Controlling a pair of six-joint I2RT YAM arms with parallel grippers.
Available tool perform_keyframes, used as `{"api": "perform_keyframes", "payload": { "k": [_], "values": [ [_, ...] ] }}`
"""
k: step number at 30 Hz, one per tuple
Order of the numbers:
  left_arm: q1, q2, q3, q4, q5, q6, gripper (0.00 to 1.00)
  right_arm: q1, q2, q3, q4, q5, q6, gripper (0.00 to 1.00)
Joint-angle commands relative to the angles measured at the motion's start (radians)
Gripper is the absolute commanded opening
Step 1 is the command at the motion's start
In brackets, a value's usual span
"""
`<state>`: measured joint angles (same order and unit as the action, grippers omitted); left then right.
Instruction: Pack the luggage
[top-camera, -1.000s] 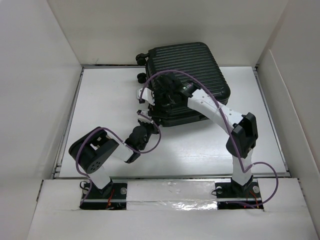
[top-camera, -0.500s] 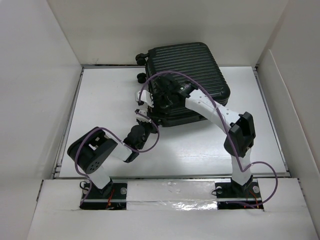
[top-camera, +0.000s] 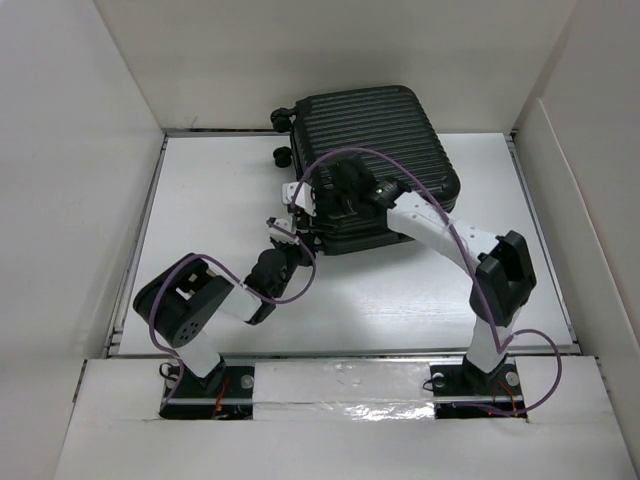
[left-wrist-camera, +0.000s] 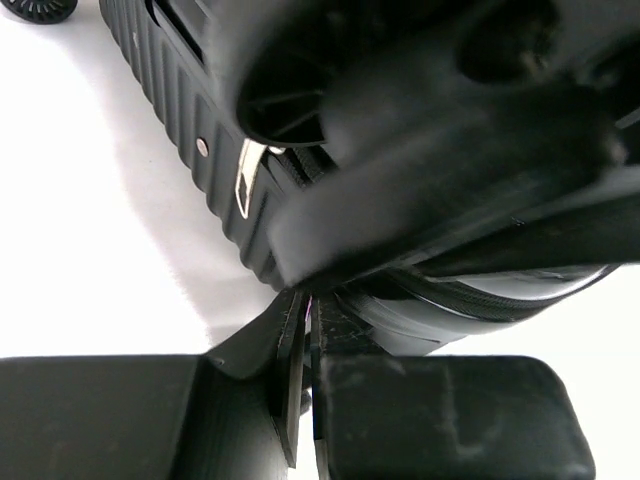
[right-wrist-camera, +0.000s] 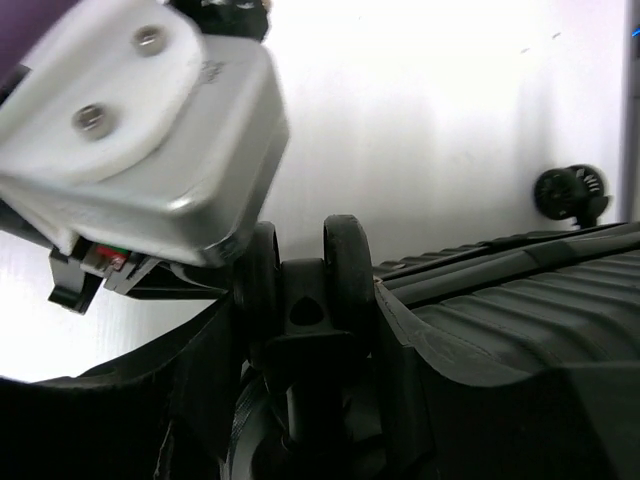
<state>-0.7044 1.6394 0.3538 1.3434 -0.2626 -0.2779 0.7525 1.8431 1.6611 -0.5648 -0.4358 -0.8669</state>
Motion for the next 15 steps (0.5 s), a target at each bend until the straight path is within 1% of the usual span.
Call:
{"api": "perform_keyframes", "payload": {
  "k": [1, 4, 7, 10, 15],
  "values": [
    [0.057, 0.002, -0.01, 0.616, -0.075, 0.011, 0.0, 0.001, -0.025, -0.171, -0.132, -0.024, 0.144, 0.0],
    [0.08, 0.008, 0.005, 0.603, -0.118, 0.04, 0.0, 0.014, -0.059, -0.248, -0.106, -0.02, 0.164, 0.0],
    [0.102, 0.011, 0.011, 0.603, -0.113, 0.036, 0.0, 0.025, -0.082, -0.299, -0.087, -0.004, 0.184, 0.0],
    [0.124, 0.023, 0.028, 0.6, -0.127, 0.045, 0.0, 0.047, -0.11, -0.316, -0.073, -0.009, 0.192, 0.0],
    [0.125, 0.042, 0.028, 0.622, -0.139, 0.051, 0.0, 0.067, -0.134, -0.32, -0.066, 0.006, 0.206, 0.0]
  ]
}}
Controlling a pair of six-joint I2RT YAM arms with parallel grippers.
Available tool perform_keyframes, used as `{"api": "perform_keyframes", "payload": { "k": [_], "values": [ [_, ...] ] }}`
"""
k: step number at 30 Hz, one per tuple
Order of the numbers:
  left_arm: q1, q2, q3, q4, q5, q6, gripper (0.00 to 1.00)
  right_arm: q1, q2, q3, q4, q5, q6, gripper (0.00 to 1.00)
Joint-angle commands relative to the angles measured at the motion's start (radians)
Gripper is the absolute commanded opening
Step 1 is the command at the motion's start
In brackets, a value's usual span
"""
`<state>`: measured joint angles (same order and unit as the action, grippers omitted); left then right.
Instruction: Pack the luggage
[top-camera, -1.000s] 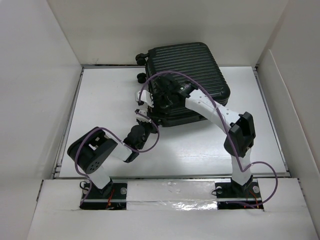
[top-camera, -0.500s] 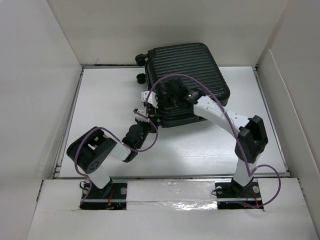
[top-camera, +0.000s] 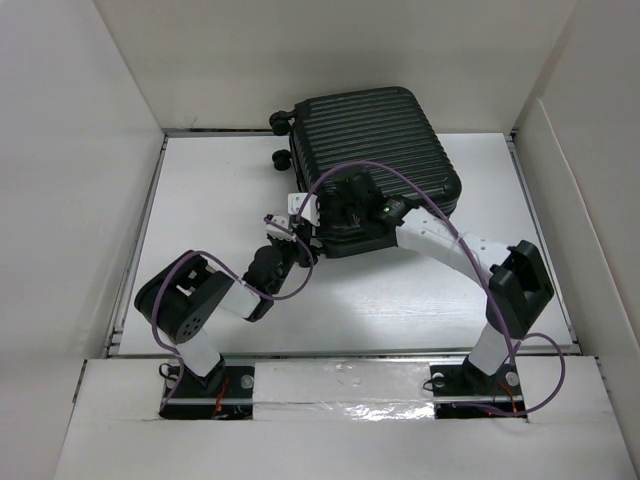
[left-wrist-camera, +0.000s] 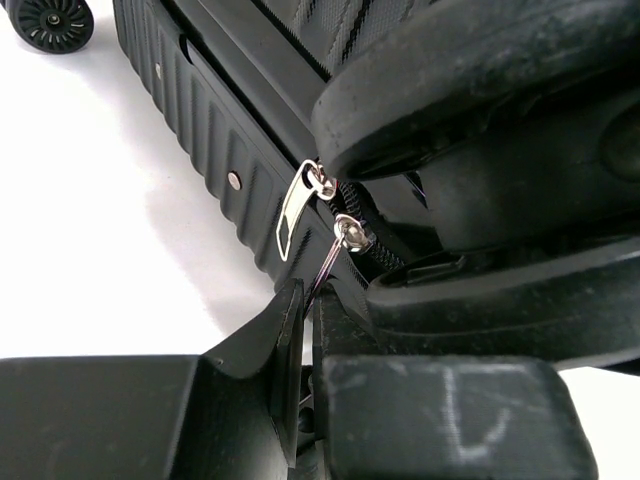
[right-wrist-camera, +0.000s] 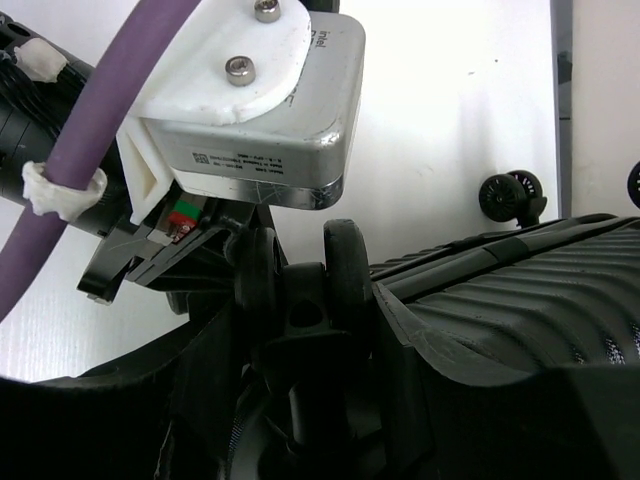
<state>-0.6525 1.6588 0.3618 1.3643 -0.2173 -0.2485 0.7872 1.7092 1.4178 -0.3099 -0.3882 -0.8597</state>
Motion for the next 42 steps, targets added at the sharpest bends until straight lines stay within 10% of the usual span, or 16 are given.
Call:
{"api": "perform_keyframes", "payload": {
  "k": [1, 4, 6, 7, 8, 13, 17, 23, 24, 27, 28, 42],
  "values": [
    [0.073, 0.019, 0.008, 0.605, -0.192, 0.017, 0.0, 0.032, -0.003, -0.076, -0.317, -0.037, 0.202, 0.0],
    [0.073, -0.022, -0.032, 0.625, -0.191, -0.031, 0.23, 0.041, 0.003, -0.066, -0.296, -0.029, 0.212, 0.0],
    [0.073, -0.092, -0.098, 0.631, -0.189, -0.096, 0.53, 0.05, 0.009, -0.054, -0.273, -0.02, 0.22, 0.0],
    [0.073, -0.128, -0.148, 0.622, -0.197, -0.124, 0.95, 0.05, 0.013, -0.049, -0.262, -0.02, 0.226, 0.0],
    [0.064, -0.164, -0.177, 0.586, -0.203, -0.153, 0.99, 0.073, 0.024, -0.046, -0.239, -0.02, 0.231, 0.0],
    [0.027, -0.56, -0.297, 0.363, -0.258, -0.31, 0.99, 0.151, 0.061, -0.023, -0.16, -0.029, 0.266, 0.0],
    [0.027, -1.006, -0.244, -0.25, -0.318, -0.376, 0.99, 0.25, 0.095, 0.003, -0.103, -0.035, 0.292, 0.0],
    [0.027, -1.491, -0.163, -0.728, -0.399, -0.391, 0.99, 0.403, 0.101, 0.059, -0.097, 0.043, 0.307, 0.0],
    [0.027, -1.52, -0.153, -0.773, -0.393, -0.402, 0.99, 0.412, 0.089, 0.056, -0.08, 0.058, 0.313, 0.0],
    [0.027, -1.533, -0.091, -0.925, -0.367, -0.416, 0.99, 0.412, 0.005, -0.006, 0.009, 0.199, 0.369, 0.47],
    [0.027, -1.515, -0.069, -0.961, -0.36, -0.416, 0.99, 0.412, -0.025, -0.023, 0.034, 0.312, 0.381, 0.99],
    [0.027, -1.304, 0.049, -1.09, -0.172, -0.368, 0.99, 0.103, -0.807, -0.575, 0.517, 0.755, 0.617, 1.0]
  ]
}}
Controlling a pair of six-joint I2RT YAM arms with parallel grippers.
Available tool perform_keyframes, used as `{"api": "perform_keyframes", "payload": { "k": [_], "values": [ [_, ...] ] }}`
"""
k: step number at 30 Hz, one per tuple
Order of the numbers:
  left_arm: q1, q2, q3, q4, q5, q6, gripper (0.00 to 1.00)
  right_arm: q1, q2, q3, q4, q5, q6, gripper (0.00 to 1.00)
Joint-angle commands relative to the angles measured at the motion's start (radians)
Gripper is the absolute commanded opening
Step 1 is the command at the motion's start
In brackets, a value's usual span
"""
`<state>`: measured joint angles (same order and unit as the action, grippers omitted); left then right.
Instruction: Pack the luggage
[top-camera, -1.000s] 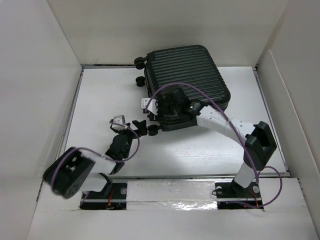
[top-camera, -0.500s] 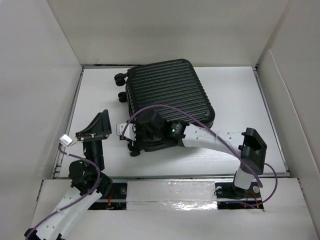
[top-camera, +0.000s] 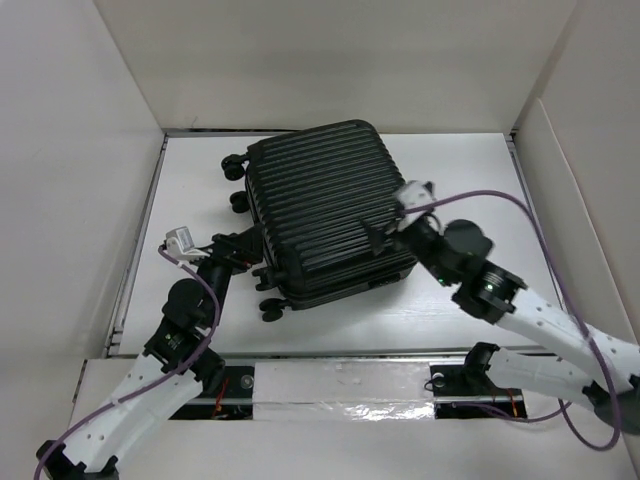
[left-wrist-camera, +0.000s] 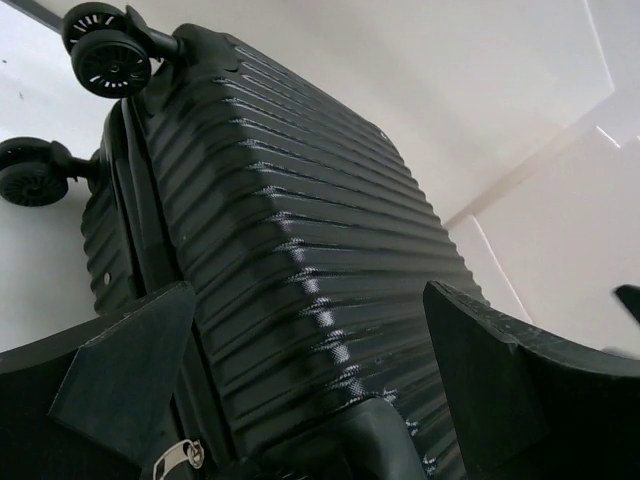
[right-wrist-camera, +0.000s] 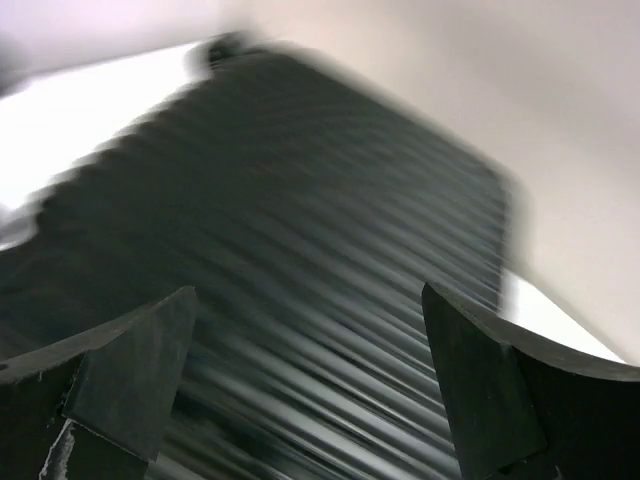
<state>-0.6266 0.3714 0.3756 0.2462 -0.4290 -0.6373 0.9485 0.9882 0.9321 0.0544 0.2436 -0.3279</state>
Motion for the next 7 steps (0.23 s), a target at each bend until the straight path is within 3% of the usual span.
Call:
{"api": "perform_keyframes", "payload": {
  "k": [1, 7],
  "values": [
    [0.001, -0.023, 0.036, 0.034, 0.039, 0.022, 0.99, -0.132, -0.158, -0.12, 0.165, 0.135, 0.102, 1.0],
    [0.001, -0.043, 0.02, 0.11, 0.044, 0.033, 0.99, -0.352, -0.229, -0.249, 0.185, 0.021, 0.271, 1.0]
  ]
}}
